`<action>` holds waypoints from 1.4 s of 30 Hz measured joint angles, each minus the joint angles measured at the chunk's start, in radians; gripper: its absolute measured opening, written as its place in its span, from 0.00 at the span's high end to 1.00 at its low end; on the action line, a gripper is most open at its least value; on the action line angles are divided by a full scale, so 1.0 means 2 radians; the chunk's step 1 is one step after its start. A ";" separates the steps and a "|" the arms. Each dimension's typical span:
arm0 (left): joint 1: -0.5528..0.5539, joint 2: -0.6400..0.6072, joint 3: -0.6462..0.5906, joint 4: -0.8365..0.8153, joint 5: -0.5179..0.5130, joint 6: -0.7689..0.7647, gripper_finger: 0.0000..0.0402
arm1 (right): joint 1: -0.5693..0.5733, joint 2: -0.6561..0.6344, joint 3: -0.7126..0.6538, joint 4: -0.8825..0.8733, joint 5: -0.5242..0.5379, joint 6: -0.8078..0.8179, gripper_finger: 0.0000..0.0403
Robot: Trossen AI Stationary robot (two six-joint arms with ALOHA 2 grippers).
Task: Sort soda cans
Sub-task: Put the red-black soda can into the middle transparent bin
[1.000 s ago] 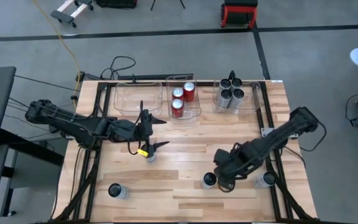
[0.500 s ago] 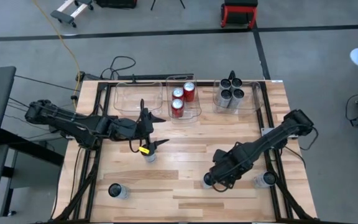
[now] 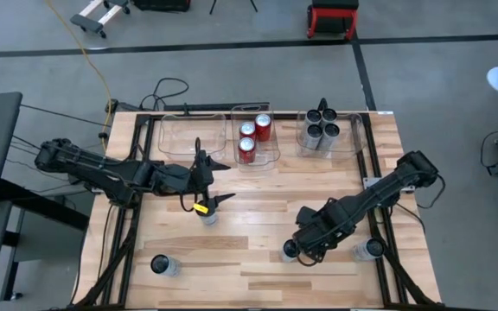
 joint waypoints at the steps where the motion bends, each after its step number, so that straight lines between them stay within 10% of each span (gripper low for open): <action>1: 0.000 0.000 0.000 0.000 0.000 0.000 0.05 | 0.000 0.000 0.000 0.005 0.000 0.000 0.01; 27: 0.000 0.000 0.000 -0.023 -0.007 -0.004 0.05 | 0.007 0.001 -0.096 0.089 -0.013 0.001 0.01; 42: 0.002 0.000 0.000 -0.027 -0.016 0.036 0.05 | 0.006 -0.001 -0.132 0.133 -0.030 -0.015 0.25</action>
